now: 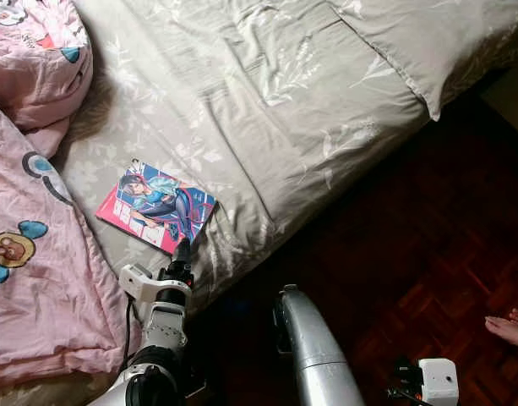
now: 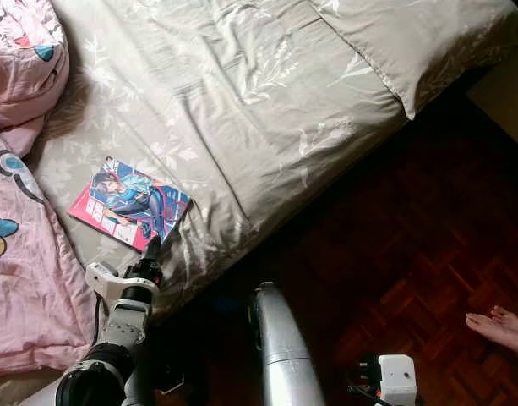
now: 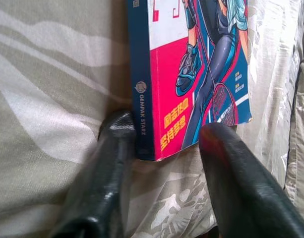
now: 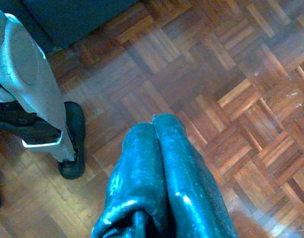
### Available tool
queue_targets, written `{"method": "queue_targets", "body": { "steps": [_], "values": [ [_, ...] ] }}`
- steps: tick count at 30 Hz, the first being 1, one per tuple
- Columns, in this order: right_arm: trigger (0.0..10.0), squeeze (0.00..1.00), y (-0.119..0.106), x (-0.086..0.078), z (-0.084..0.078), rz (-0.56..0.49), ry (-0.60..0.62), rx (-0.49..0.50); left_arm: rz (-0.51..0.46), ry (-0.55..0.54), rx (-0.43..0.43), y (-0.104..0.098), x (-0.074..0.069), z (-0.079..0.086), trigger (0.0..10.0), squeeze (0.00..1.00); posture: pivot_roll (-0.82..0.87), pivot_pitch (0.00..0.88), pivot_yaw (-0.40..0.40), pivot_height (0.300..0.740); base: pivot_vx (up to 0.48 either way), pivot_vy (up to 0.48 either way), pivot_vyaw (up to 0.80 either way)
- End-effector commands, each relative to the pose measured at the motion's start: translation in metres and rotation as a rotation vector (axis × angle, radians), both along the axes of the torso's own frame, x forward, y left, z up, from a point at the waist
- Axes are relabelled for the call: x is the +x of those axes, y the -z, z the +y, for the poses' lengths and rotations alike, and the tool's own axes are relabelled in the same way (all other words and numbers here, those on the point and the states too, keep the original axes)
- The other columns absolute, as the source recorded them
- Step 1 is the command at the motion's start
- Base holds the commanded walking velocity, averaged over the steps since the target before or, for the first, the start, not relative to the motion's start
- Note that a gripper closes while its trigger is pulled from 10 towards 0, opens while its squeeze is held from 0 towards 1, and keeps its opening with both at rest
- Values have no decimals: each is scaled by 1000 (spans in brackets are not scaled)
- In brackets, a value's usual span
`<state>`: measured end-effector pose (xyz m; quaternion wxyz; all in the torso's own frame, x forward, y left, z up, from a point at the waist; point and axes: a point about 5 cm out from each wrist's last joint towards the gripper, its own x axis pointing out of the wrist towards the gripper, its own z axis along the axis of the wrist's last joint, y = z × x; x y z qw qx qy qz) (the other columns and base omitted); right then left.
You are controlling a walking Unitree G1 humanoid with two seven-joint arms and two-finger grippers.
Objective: Clean up the room
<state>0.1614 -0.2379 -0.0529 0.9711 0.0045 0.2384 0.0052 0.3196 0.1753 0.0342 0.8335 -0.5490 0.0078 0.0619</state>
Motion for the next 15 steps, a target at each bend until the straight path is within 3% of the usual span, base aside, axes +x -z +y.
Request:
{"method": "queue_targets", "body": {
  "steps": [1,15],
  "values": [
    [10000,0,9,-20,-4,69,25,5,100,93,-63,22,-14,-31,0,0,-326,553,-202,621,0,0,0],
    [10000,0,10,-19,-2,71,23,10,84,73,-68,21,-13,-26,0,0,-310,537,-192,621,0,0,0]
  ]
}}
